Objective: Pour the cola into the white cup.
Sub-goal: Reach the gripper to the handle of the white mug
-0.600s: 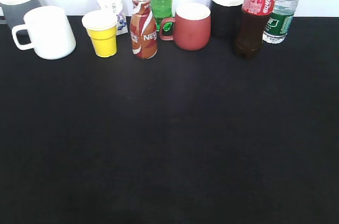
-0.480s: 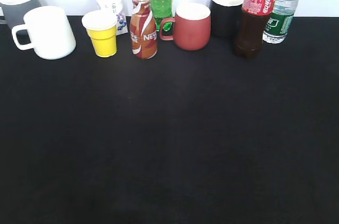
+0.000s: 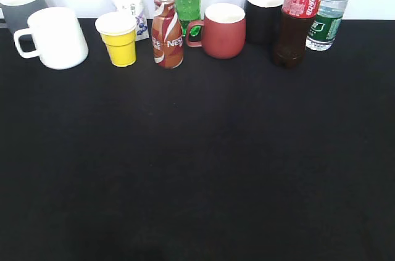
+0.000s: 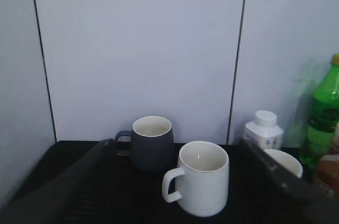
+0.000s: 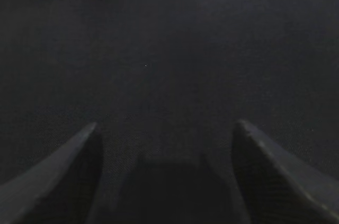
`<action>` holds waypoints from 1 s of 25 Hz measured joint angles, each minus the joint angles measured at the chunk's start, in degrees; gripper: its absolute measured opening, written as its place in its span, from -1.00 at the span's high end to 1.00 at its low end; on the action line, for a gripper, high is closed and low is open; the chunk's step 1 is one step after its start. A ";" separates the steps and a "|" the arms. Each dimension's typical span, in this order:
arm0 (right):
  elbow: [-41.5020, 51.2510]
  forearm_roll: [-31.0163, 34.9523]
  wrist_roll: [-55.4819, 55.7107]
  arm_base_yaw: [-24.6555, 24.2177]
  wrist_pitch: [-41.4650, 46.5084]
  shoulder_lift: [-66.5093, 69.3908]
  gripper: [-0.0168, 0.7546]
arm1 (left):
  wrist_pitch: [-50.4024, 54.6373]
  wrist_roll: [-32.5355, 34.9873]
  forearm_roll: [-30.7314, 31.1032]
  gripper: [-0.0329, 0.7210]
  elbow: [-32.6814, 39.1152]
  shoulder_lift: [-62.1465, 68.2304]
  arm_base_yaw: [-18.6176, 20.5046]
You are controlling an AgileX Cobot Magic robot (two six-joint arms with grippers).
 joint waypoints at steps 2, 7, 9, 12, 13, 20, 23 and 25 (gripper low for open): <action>0.00 0.00 0.00 0.00 0.00 0.00 -0.53 | -9.24 0.00 -0.29 -0.49 0.05 12.28 0.00; 0.00 0.00 0.00 0.00 0.00 0.00 -0.53 | -33.55 0.00 -0.92 -0.41 0.05 42.49 0.00; 0.00 0.00 0.00 0.00 0.00 0.00 -0.53 | -40.88 0.00 -0.87 -0.31 0.05 51.79 0.00; 0.00 0.00 0.00 0.00 0.00 0.00 -0.53 | -51.34 0.00 -0.69 -0.27 0.05 61.96 0.00; 0.00 0.00 0.00 0.00 0.00 0.00 -0.53 | -54.07 0.00 -0.61 -0.26 0.05 64.88 0.00; 0.00 0.00 0.00 0.00 0.00 0.00 -0.53 | -65.06 0.00 -0.59 -0.26 -1.82 83.48 0.00; 0.00 0.00 0.00 0.00 0.00 0.00 -0.53 | -65.83 0.00 -0.81 -0.26 -7.88 90.45 0.00; 0.00 0.00 0.00 0.00 0.00 0.00 -0.53 | -65.83 0.00 -2.58 -0.26 -12.42 94.69 0.00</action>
